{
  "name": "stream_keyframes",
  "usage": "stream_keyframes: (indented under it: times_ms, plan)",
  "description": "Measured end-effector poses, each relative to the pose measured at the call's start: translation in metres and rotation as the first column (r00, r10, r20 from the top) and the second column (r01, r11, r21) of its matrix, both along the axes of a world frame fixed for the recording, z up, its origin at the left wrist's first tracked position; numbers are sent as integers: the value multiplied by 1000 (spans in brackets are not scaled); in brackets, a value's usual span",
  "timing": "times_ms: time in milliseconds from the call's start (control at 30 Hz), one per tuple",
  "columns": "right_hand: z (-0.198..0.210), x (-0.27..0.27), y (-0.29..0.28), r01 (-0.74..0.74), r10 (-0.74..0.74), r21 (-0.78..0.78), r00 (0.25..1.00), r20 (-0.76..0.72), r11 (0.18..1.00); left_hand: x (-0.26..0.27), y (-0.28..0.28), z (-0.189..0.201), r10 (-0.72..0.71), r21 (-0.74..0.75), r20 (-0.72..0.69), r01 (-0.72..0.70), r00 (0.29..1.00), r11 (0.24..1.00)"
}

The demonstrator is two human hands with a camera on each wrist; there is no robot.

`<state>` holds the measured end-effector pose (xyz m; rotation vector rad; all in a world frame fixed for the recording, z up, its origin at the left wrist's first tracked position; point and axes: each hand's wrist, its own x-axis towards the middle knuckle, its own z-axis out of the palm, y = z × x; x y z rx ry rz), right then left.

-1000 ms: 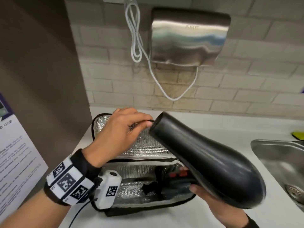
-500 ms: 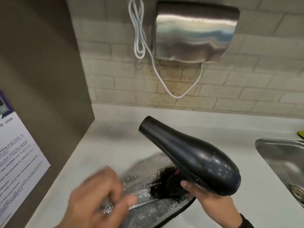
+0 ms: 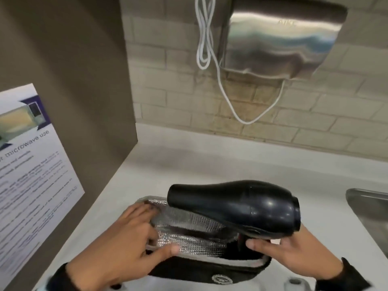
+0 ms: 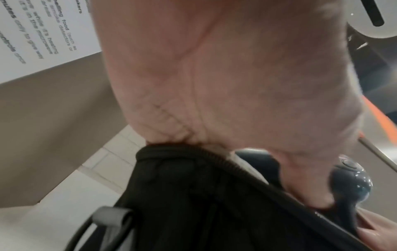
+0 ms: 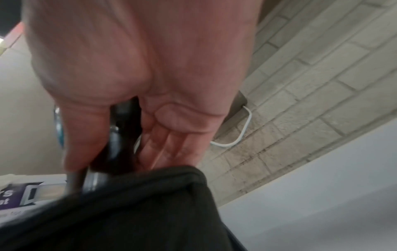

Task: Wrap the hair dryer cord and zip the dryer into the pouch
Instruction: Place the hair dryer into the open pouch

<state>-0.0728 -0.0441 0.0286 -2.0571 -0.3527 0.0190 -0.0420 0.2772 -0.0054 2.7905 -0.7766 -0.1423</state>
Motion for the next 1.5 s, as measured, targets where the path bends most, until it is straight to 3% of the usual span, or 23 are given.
stream_keyframes:
  times_ms: [67,133,233,367,500,633,767,867,933,967,1033,1100,1133,1167,1233,1300,1400,1500]
  plan:
    - [7,2,1,-110,109,-43,993,-34,993,0,-3,8,-56,47,31,55,998,997]
    - [9,5,5,-187,182,-70,980,-75,980,0,-6,13,-55,113,-83,64,995,992]
    - [4,10,13,-226,208,-250,973,-99,941,2,-6,15,-13,203,-160,46,987,978]
    - [-6,18,26,-158,164,-533,986,-36,831,-2,-10,15,-35,205,-166,69,985,976]
    - [-5,22,48,-144,166,-683,986,-34,717,0,-8,15,-77,237,-171,117,982,965]
    - [-10,27,66,-159,187,-728,981,-43,667,7,0,8,-118,261,-151,155,981,953]
    - [-15,31,72,-171,183,-730,981,-65,661,13,14,-8,-225,262,62,202,972,944]
    - [-19,31,69,-159,157,-696,985,-67,700,11,16,-6,-172,27,-106,176,979,984]
    - [-20,27,66,-125,138,-685,990,-37,718,10,20,4,-112,-287,-160,62,981,956]
    - [-20,25,65,-108,132,-681,991,-17,724,11,22,7,-66,-480,-142,-10,988,877]
    - [-20,19,65,-71,118,-678,993,23,732,20,29,1,41,-763,-128,-125,991,634]
    - [-19,15,64,-37,90,-659,995,47,752,35,26,-7,142,-792,-332,-357,933,495]
    - [-18,13,62,-22,72,-644,996,52,765,45,23,-15,178,-713,-471,-492,864,499]
    - [-17,11,60,-13,50,-626,998,42,780,55,20,-23,189,-595,-603,-594,775,541]
    - [-17,5,54,14,-7,-584,1000,14,812,70,15,-41,137,-379,-789,-650,599,658]
    - [-16,-2,47,57,-50,-546,998,28,836,81,11,-51,45,-317,-878,-650,476,690]
    - [-18,-15,37,97,-57,-516,994,92,851,95,3,-53,-59,-338,-919,-703,389,625]
    - [-25,-26,33,90,4,-624,989,147,776,100,-5,-43,-139,-393,-912,-721,387,571]
